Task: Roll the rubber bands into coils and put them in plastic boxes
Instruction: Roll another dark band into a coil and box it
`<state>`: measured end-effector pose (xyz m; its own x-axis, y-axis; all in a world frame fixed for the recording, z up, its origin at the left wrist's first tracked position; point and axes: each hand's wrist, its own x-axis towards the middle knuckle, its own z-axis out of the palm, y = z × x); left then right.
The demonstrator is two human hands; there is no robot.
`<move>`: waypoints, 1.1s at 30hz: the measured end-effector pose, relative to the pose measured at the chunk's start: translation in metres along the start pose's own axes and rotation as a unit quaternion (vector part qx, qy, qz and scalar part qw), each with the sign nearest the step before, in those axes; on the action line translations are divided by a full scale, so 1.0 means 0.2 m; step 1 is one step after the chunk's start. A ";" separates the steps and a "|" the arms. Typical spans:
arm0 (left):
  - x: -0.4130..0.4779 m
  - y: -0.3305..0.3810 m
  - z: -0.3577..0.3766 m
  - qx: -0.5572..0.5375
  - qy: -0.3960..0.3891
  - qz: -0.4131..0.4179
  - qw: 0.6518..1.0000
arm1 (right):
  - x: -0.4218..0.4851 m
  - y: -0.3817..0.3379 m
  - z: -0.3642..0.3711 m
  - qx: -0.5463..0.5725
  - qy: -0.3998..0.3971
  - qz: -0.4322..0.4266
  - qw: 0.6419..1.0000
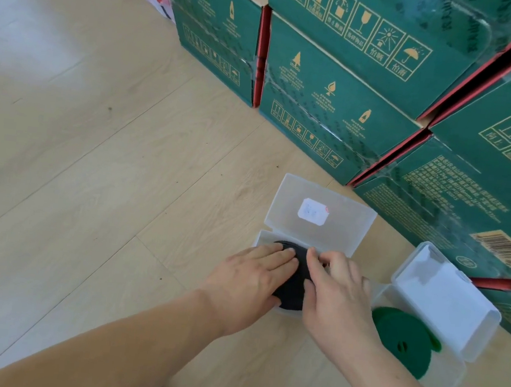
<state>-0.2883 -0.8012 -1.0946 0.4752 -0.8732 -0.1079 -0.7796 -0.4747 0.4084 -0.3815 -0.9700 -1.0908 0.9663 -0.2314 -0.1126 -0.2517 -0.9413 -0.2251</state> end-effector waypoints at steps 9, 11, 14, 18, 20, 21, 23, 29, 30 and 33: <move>0.01 0.00 0.01 -0.042 -0.006 -0.001 0.999 | 0.03 0.01 0.00 -0.036 0.002 -0.039 0.999; 0.02 0.00 0.01 -0.045 -0.012 -0.007 0.999 | 0.04 0.00 0.01 -0.050 0.004 -0.041 0.998; 0.02 0.00 0.02 -0.059 -0.026 -0.019 0.998 | 0.03 0.00 0.03 -0.091 0.007 -0.047 0.995; 0.05 0.02 -0.01 -0.063 -0.050 -0.034 0.996 | 0.03 -0.01 0.06 -0.112 0.014 -0.049 0.992; 0.07 0.02 -0.04 -0.057 -0.061 -0.042 0.996 | 0.04 0.00 0.06 -0.107 0.014 -0.045 0.993; 0.08 0.03 -0.05 -0.051 -0.065 -0.043 0.996 | 0.04 0.00 0.07 -0.104 0.010 -0.041 0.994; 0.10 0.03 -0.06 -0.038 -0.080 -0.036 0.995 | 0.04 0.00 0.08 -0.102 0.006 -0.035 0.994; 0.05 0.01 0.00 -0.029 -0.081 -0.016 0.996 | 0.02 0.00 0.09 -0.087 -0.023 -0.016 0.996; 0.04 0.01 0.01 -0.038 -0.072 -0.018 0.996 | 0.00 0.00 0.09 -0.069 -0.036 -0.009 0.997; 0.03 0.00 0.02 -0.048 -0.052 -0.009 0.997 | -0.05 0.00 0.05 0.011 -0.047 0.022 0.999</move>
<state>-0.2870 -0.8061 -1.0980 0.4396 -0.8737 -0.2082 -0.7266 -0.4822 0.4894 -0.3921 -0.9660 -1.0988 0.9453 -0.2466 -0.2135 -0.2953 -0.9249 -0.2395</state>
